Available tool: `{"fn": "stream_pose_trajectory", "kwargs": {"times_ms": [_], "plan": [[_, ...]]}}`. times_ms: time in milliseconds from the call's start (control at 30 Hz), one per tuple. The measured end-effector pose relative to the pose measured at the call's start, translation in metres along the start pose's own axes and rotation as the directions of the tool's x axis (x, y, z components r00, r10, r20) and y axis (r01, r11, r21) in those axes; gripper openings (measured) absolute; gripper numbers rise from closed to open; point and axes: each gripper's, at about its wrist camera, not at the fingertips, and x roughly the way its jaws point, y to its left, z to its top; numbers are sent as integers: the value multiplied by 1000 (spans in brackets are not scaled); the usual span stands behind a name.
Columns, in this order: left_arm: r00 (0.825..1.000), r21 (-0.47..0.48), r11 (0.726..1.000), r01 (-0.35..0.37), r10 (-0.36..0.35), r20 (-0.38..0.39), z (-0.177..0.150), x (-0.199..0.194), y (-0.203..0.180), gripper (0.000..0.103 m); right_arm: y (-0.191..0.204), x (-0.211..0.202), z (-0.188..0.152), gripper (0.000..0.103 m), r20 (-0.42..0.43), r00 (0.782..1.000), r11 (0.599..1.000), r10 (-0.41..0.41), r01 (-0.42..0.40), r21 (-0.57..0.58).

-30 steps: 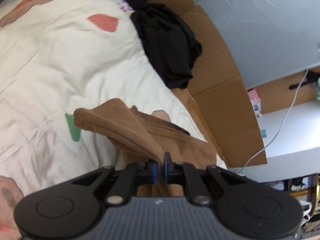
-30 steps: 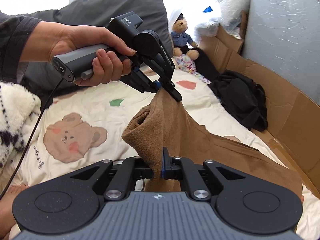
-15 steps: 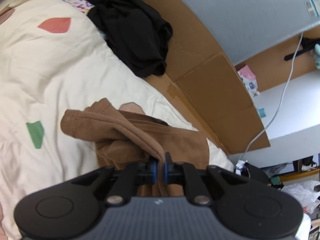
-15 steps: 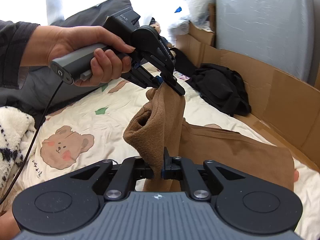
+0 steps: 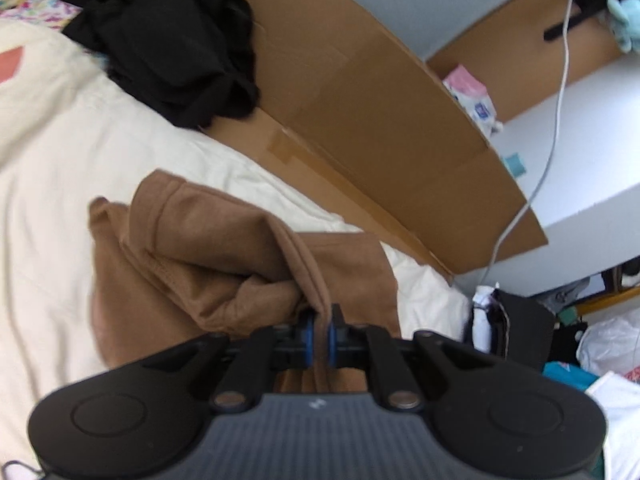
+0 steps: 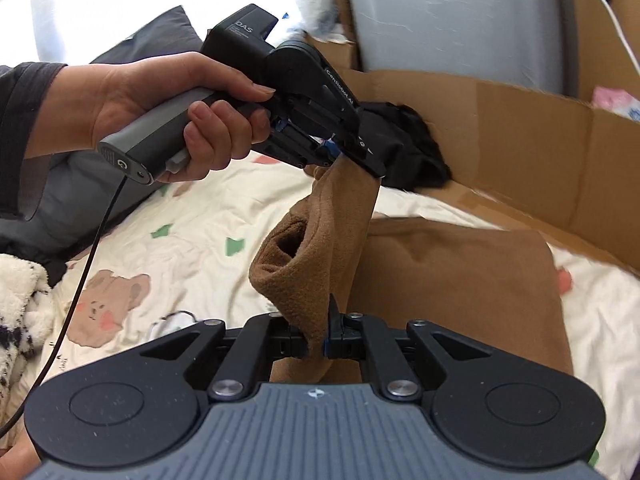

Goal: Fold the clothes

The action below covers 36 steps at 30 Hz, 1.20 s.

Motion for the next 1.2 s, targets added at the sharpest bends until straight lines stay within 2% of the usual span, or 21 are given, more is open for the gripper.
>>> {"fn": "stream_pose_trajectory", "kwargs": {"times_ms": [333, 600, 867, 900, 1000, 1033, 1200], "plan": [[999, -22, 1000, -3, 2, -41, -10, 56, -15, 8, -49, 3, -29, 7, -27, 999, 993, -30, 33, 114], [996, 49, 998, -43, 47, -77, -18, 94, -36, 9, -83, 2, -51, 7, -52, 997, 969, -59, 70, 236], [992, 41, 997, -62, 66, -105, -31, 115, -34, 10, -96, -5, -81, 12, -87, 989, 944, -123, 144, 298], [992, 37, 997, -63, 66, -107, -32, 117, -34, 10, -99, -6, -83, 17, -86, 988, 940, -131, 151, 305], [992, 36, 997, -67, 71, -109, -32, 118, -35, 12, -102, -9, -83, 41, -74, 984, 933, -160, 176, 313], [991, 36, 997, -68, 71, -109, -32, 118, -36, 13, -103, -10, -82, 45, -67, 984, 932, -164, 177, 317], [991, 40, 996, -78, 82, -106, -32, 122, -41, 14, -104, -11, -80, 47, -70, 983, 934, -170, 183, 308]]}}
